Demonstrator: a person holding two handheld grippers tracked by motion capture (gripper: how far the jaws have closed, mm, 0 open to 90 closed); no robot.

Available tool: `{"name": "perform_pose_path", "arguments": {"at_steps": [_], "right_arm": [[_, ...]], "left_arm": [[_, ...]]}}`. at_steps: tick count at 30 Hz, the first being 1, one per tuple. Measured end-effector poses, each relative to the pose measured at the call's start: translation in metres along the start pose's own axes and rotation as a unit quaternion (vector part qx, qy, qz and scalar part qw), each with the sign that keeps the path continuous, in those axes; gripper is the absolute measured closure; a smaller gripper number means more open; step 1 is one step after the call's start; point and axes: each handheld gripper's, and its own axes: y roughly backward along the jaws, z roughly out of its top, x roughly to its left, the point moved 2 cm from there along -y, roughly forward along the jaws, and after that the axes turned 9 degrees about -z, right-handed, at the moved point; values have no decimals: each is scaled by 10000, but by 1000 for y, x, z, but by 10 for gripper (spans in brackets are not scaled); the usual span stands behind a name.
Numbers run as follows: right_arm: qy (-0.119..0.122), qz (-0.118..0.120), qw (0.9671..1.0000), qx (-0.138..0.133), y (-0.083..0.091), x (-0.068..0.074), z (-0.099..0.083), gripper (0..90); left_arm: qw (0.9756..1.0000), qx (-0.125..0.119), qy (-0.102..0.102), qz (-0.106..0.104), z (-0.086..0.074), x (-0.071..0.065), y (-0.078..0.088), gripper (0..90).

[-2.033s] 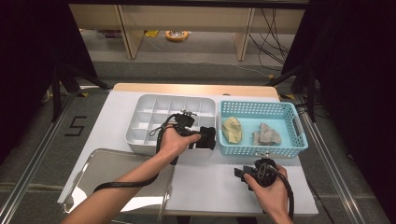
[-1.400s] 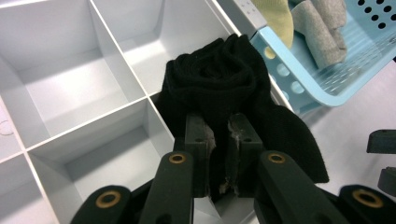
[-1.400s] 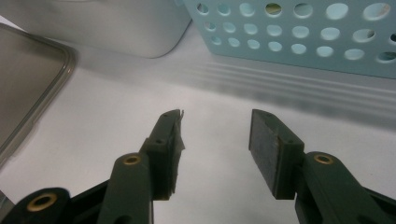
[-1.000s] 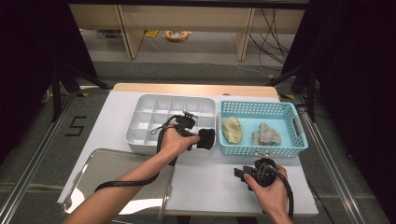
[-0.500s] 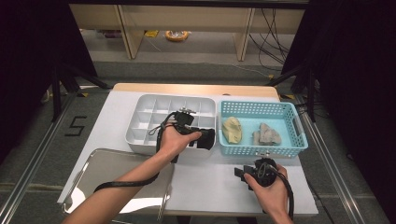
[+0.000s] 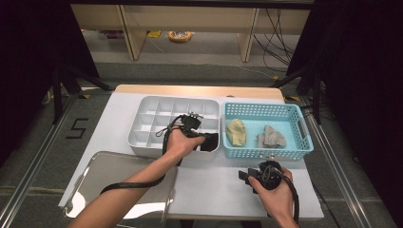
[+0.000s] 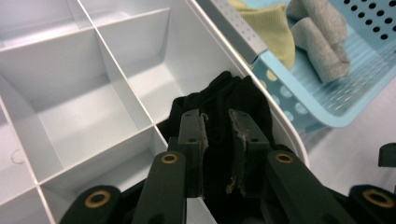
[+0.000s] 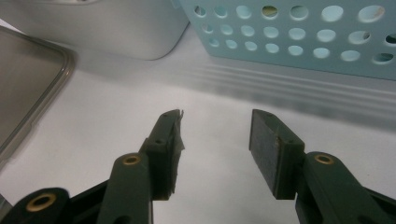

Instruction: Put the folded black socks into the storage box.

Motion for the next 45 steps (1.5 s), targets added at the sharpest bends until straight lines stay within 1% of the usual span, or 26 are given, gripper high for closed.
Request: {"name": "perform_pose_path", "arguments": {"at_steps": [1, 4, 5, 6, 7, 10, 13, 15, 17, 21, 25, 26, 27, 28, 29, 30, 32, 33, 34, 35, 37, 38, 39, 40, 41, 45], "right_arm": [[-11, 20, 10000, -1, 0, 0, 0, 541], [-7, 12, 10000, 5, 1, 0, 0, 541], [-10, -5, 10000, 16, 1, 0, 0, 541], [-11, -6, 10000, 8, 1, 0, 0, 541], [-5, 58, 10000, 16, 2, 0, 0, 541], [-3, -29, 10000, 17, 2, 0, 0, 541], [-7, 20, 10000, -19, 2, 0, 0, 541], [26, -10, 10000, -45, 2, -1, 1, 541], [10, 13, 10000, -28, 2, -1, 1, 541], [-5, 23, 10000, -14, 1, 0, 0, 541], [8, 3, 10000, -26, 1, -1, 0, 540], [-108, -37, 9999, 84, 3, 0, 0, 540], [-105, -37, 9999, 80, 3, 0, 0, 540], [10, -24, 10000, -31, 1, -1, 1, 540], [0, 28, 10000, -38, 1, -1, 1, 540], [-5, 4, 10000, -28, 2, 0, 1, 540], [-18, 26, 10000, -25, 3, 0, 1, 540], [9, -4, 10000, -48, 2, -1, 1, 540], [-47, -11, 10000, -1, 4, 0, 2, 541], [20, -27, 10000, -86, 4, -1, 3, 541], [-22, 59, 10000, -71, 7, -1, 5, 544], [-16, -27, 9999, -126, 7, -1, 6, 546], [13, 53, 9999, -157, 9, -2, 8, 549], [2, -2, 9999, -149, 10, -2, 9, 552], [0, 52, 9998, -204, 12, -3, 12, 556], [-57, -24, 9996, -258, 16, -7, 18, 578]], "left_arm": [[10000, -18, 11, -25, 0, 0, -1, 759], [9999, 108, -2, 10, 1, 0, -1, 763], [10000, 64, 31, 2, 1, 0, -3, 764], [9999, 129, -5, -43, 1, 0, -4, 766], [9999, 143, -4, -41, 0, 1, -4, 766], [9997, 216, 52, -45, -2, 2, -7, 768], [9996, 245, 86, -59, -4, 3, -10, 771], [9995, 303, 41, -45, -4, 3, -10, 771], [9996, 289, 34, -18, -4, 2, -10, 769], [9998, 122, 121, -29, -3, 2, -6, 741], [9998, -109, 128, -70, -2, -2, 5, 663], [9998, -159, 115, -90, -2, -4, 8, 646], [9998, -147, 70, -93, -2, -5, 11, 631], [9997, -188, 37, -126, -2, -6, 13, 615], [9998, -162, 4, -126, -3, -8, 16, 606], [9996, -212, 1, -177, -4, -10, 18, 598], [9996, -164, -101, -215, -8, -11, 24, 596], [9995, -192, -82, -247, -10, -13, 28, 594], [9995, -192, -133, -233, -12, -13, 31, 589], [9994, -211, -157, -226, -14, -14, 35, 580], [9992, -243, -195, -240, -18, -13, 42, 558], [9992, -250, -218, -217, -20, -13, 47, 550], [9991, -272, -241, -196, -22, -13, 50, 543], [9990, -305, -289, -182, -25, -11, 55, 538], [9990, -317, -275, -180, -27, -11, 60, 529], [9984, -455, -310, -153, -37, -6, 79, 492]]}}
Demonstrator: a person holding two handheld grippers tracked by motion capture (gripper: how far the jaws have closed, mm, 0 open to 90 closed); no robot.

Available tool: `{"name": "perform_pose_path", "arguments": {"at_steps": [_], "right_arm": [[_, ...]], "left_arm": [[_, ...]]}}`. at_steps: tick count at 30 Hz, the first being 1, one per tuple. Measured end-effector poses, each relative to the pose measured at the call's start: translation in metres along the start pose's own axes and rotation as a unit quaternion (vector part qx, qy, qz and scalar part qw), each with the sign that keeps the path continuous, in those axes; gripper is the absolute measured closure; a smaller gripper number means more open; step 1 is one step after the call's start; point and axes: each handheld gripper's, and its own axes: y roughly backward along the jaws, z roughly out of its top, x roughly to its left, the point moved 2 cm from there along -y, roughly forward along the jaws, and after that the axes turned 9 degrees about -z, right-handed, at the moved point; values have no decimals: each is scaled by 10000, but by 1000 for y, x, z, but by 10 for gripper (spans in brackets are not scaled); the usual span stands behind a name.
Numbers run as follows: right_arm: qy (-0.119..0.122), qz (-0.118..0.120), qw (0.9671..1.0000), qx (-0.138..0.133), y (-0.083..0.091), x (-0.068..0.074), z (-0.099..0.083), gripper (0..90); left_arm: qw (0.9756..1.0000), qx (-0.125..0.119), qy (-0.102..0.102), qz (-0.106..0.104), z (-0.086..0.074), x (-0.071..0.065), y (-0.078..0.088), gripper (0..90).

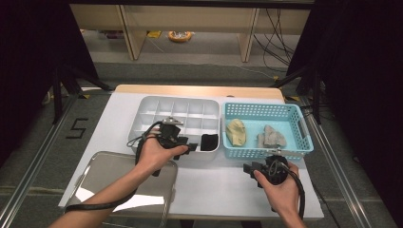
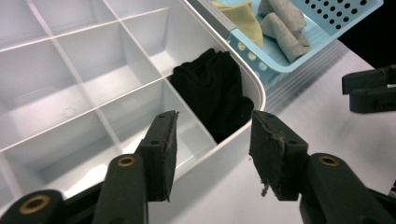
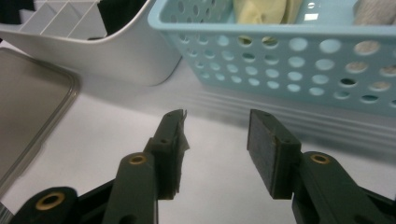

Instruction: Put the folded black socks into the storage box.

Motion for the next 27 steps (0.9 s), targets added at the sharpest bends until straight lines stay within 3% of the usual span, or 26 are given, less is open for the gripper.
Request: {"name": "perform_pose_path", "arguments": {"at_steps": [4, 5, 7, 8, 10, 11, 12, 19, 23, 27], "right_arm": [[-65, -57, 10000, 15, 5, -1, 5, 600], [-35, 89, 10000, -10, 6, -2, 7, 604], [-48, 28, 10000, -54, 7, -3, 10, 610], [-271, 20, 9996, 6, 8, 0, 11, 612], [-124, 61, 9999, -72, 9, -3, 14, 618], [-255, -15, 9997, -23, 10, -1, 14, 620], [-79, -40, 9999, -89, 10, -5, 16, 622], [-207, -43, 9997, -148, 13, -10, 22, 625], [-241, -73, 9994, -251, 17, -13, 27, 624], [-265, -126, 9989, -360, 19, -18, 33, 623]], "left_arm": [[9999, -158, 29, 56, -12, 6, 21, 457], [9997, -205, 74, 74, -15, 9, 26, 452], [9994, -302, 103, 141, -22, 13, 37, 433], [9991, -372, 134, 163, -25, 16, 41, 427], [9983, -503, 208, 182, -30, 20, 50, 418], [9977, -605, 263, 182, -34, 21, 55, 411], [9976, -614, 255, 208, -37, 23, 59, 405], [9953, -870, 312, 294, -58, 31, 72, 384], [9948, -898, 282, 383, -67, 34, 75, 381], [9928, -1026, 293, 540, -72, 37, 81, 381]]}}
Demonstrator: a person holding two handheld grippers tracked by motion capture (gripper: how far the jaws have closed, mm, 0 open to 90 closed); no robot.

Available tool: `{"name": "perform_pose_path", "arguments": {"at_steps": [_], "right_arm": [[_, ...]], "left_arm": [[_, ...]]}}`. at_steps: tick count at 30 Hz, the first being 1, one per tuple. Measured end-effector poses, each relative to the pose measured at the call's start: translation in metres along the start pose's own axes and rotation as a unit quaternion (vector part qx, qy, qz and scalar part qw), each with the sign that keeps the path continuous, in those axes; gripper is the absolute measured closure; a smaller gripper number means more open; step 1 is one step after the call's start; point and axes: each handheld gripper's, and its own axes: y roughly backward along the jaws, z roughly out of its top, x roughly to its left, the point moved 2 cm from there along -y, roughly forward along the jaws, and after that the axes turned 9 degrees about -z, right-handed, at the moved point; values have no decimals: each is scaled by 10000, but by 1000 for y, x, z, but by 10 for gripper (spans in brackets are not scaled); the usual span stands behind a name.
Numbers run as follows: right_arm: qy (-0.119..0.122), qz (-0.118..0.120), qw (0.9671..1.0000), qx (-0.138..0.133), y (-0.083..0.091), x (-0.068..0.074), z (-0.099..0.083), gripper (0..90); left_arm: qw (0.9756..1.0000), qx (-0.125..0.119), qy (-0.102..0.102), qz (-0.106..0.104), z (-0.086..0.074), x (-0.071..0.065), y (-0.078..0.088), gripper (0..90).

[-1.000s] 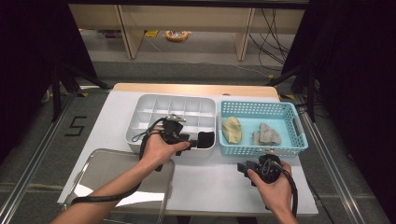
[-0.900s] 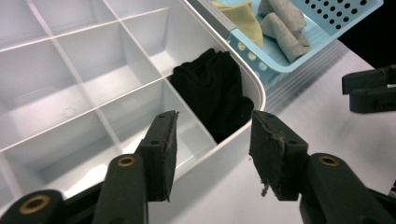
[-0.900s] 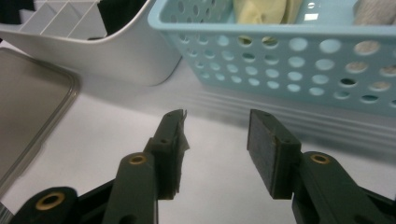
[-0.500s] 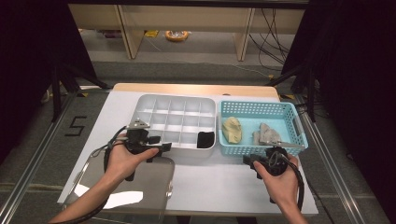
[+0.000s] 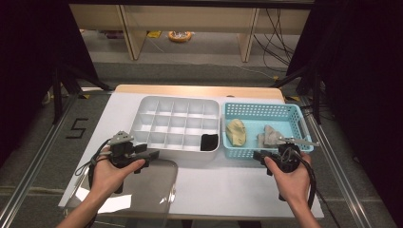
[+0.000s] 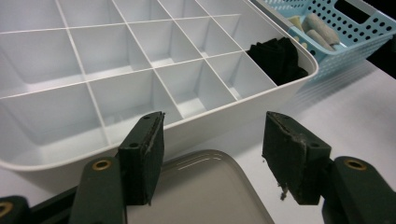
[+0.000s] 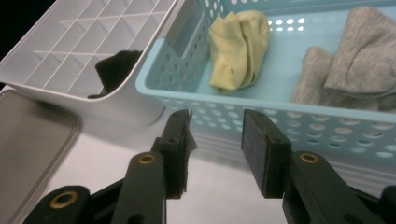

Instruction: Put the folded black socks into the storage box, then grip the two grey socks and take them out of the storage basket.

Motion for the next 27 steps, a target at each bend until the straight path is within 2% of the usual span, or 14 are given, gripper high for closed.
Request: {"name": "perform_pose_path", "arguments": {"at_steps": [4, 7, 9, 13, 14, 15, 16, 17, 20, 21, 23, 24, 26, 27], "right_arm": [[-46, -10, 10000, -50, 2, -2, 5, 622], [-19, -56, 9999, -106, 2, -3, 6, 620], [-257, -61, 9997, 3, 4, -1, 6, 619], [-324, -85, 9994, -23, 5, -4, 8, 616], [-123, -137, 9998, -127, 3, -7, 9, 616], [-274, -145, 9995, -66, 5, -6, 11, 614], [-117, -127, 9997, -143, 4, -9, 13, 613], [-95, -166, 9997, -167, 5, -10, 15, 611], [-198, -227, 9995, -124, 6, -11, 22, 607], [-117, -243, 9996, -117, 5, -13, 25, 605], [-106, -263, 9996, -71, 4, -16, 31, 598], [-206, -310, 9993, -14, 3, -15, 33, 596], [-121, -331, 9994, -10, 1, -20, 38, 592], [-162, -372, 9992, 25, 0, -21, 40, 589]], "left_arm": [[10000, -37, 13, 79, -3, 2, 3, 379], [10000, -56, 6, 60, -5, 1, 3, 379], [10000, -54, -25, 35, -6, 1, 3, 378], [9999, -65, 4, 79, -7, 1, 4, 376], [9999, -87, 12, 81, -9, 2, 3, 376], [9999, -87, 12, 81, -9, 2, 3, 377], [10000, -52, 40, 69, -11, 2, 3, 377], [10000, -31, 17, 52, -11, 2, 2, 376], [10000, -38, 2, 43, -11, 1, 2, 376], [10000, -28, -15, 50, -10, 1, 3, 376], [10000, -35, 9, 55, -10, 1, 3, 375], [10000, -51, 30, 63, -10, 1, 2, 376], [9999, -28, 80, 106, -11, 2, 2, 376], [10000, -25, 57, 59, -11, 2, 2, 376]]}}
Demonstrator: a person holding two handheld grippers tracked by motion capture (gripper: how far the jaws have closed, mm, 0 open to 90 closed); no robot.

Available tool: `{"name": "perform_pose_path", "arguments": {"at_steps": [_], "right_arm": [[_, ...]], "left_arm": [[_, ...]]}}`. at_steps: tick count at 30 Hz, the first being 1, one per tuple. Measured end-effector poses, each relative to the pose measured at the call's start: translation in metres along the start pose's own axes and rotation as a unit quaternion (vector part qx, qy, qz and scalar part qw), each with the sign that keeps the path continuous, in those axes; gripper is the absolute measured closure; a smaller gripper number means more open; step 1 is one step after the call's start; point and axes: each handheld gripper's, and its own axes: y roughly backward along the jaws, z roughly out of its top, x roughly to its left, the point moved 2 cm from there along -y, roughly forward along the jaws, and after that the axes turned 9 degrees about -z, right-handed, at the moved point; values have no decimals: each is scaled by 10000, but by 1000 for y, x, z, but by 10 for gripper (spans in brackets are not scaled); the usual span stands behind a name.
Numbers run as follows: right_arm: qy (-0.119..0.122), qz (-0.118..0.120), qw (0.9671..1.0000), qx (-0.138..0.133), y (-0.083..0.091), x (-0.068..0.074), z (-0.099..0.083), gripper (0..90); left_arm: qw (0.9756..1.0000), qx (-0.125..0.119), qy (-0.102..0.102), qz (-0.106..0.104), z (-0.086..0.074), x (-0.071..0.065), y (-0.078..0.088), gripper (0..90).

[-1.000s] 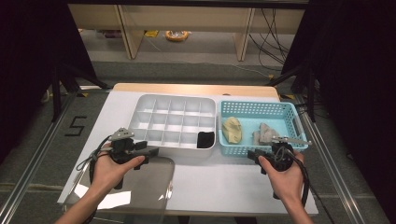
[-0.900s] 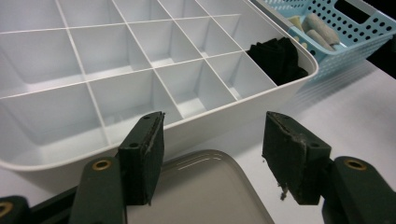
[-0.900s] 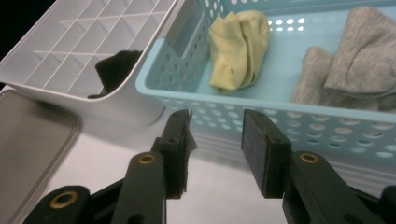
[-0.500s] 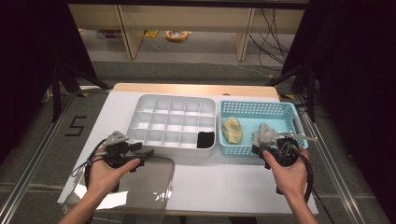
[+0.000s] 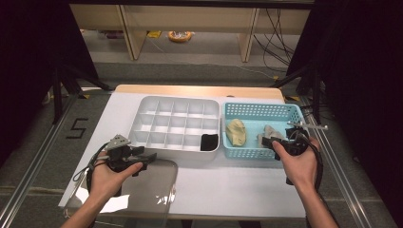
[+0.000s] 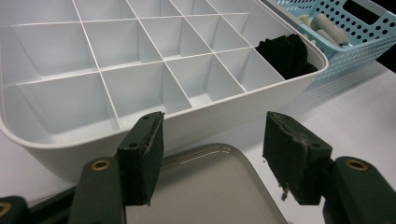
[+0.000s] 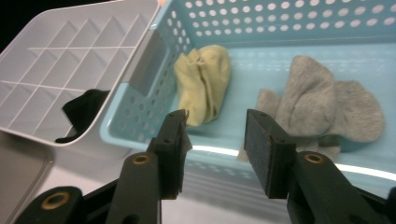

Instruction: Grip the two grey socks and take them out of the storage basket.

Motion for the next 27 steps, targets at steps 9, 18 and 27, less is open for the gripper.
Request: {"name": "perform_pose_path", "arguments": {"at_steps": [9, 18, 27], "right_arm": [[78, -301, 9992, 265, -17, -13, 15, 559], [-222, -649, 9931, 955, -30, -16, 24, 498], [-370, -1023, 9853, 1318, -55, -29, 30, 421]], "left_arm": [[10000, -36, 3, 2, -1, -1, 2, 376], [10000, -17, 11, 8, -1, -1, 2, 376], [10000, -4, 10, -44, -2, -1, 1, 376]]}}
